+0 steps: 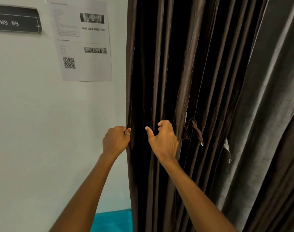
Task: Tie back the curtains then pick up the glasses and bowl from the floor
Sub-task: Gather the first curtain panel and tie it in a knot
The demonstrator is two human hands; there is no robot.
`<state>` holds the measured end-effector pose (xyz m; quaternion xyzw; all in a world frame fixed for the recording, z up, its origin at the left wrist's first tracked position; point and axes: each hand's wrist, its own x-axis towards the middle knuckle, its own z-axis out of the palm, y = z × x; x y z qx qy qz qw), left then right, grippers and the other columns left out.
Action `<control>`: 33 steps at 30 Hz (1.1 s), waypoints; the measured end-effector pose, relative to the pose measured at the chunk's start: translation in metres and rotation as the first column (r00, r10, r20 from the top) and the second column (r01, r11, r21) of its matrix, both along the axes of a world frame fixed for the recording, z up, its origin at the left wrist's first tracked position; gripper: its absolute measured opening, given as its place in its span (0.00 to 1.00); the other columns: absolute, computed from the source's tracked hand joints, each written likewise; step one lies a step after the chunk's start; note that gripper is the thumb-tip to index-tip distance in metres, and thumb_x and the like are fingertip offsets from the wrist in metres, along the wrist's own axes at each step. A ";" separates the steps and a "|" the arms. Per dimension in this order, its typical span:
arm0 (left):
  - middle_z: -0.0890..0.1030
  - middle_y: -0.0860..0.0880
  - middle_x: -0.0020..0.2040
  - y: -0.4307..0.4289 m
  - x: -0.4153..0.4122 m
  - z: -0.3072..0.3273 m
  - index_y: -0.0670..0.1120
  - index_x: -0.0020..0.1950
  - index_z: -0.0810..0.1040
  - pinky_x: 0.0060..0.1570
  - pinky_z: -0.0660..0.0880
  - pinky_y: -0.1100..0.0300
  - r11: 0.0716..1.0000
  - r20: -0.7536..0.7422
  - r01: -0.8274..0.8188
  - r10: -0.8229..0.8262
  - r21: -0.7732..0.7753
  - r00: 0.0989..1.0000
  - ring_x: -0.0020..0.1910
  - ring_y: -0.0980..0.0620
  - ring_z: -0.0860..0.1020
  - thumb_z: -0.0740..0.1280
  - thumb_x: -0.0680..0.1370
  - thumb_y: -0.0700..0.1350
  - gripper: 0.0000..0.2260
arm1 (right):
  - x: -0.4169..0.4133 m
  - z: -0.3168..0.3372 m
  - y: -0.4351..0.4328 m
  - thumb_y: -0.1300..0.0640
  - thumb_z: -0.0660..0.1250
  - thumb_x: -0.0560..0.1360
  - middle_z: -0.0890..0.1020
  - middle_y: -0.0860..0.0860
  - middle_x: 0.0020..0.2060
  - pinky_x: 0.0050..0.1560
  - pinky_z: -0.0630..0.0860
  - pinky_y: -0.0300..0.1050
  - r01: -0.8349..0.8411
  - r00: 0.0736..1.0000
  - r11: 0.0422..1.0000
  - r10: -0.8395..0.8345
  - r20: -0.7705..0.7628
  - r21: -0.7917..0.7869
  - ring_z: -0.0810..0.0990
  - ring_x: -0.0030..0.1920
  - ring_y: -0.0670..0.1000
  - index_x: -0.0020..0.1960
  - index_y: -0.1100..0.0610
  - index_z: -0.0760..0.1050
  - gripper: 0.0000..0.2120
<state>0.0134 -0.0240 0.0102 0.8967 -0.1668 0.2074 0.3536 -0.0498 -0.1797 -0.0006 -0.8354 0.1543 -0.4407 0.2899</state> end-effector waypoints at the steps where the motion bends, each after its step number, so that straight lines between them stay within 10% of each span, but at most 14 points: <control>1: 0.75 0.50 0.28 0.000 -0.001 0.000 0.49 0.30 0.70 0.33 0.69 0.62 1.000 0.002 0.010 -0.010 0.002 1.000 0.28 0.52 0.76 0.61 0.82 0.53 0.21 | 0.000 0.001 -0.002 0.41 0.70 0.76 0.75 0.45 0.49 0.37 0.74 0.43 0.001 0.999 1.000 -0.002 -0.042 -0.014 0.74 0.38 0.45 0.59 0.52 0.70 0.20; 9: 0.76 0.47 0.28 0.050 0.016 0.004 0.46 0.29 0.69 0.33 0.70 0.59 0.997 0.050 -0.077 0.076 0.021 0.996 0.29 0.50 0.75 0.60 0.82 0.54 0.23 | -0.001 0.010 -0.071 0.48 0.66 0.79 0.82 0.54 0.40 0.41 0.81 0.53 0.087 0.977 0.996 -0.090 -0.196 -0.023 0.83 0.43 0.59 0.46 0.54 0.72 0.10; 18: 0.76 0.49 0.28 0.053 0.018 0.003 0.47 0.30 0.71 0.33 0.70 0.62 0.996 0.024 -0.087 0.087 0.025 0.996 0.28 0.51 0.76 0.61 0.82 0.54 0.22 | -0.006 0.004 -0.091 0.47 0.69 0.78 0.80 0.47 0.33 0.39 0.81 0.53 0.050 0.988 0.994 -0.035 -0.152 0.094 0.81 0.37 0.52 0.44 0.51 0.74 0.09; 33: 0.73 0.48 0.24 -0.024 -0.016 -0.006 0.45 0.28 0.70 0.28 0.67 0.59 0.990 0.002 0.117 -0.117 -0.075 0.993 0.23 0.50 0.71 0.63 0.81 0.53 0.23 | 0.002 -0.027 0.004 0.54 0.68 0.80 0.75 0.44 0.31 0.28 0.65 0.35 -0.224 0.975 0.966 0.221 -0.032 -0.129 0.72 0.29 0.44 0.39 0.54 0.75 0.11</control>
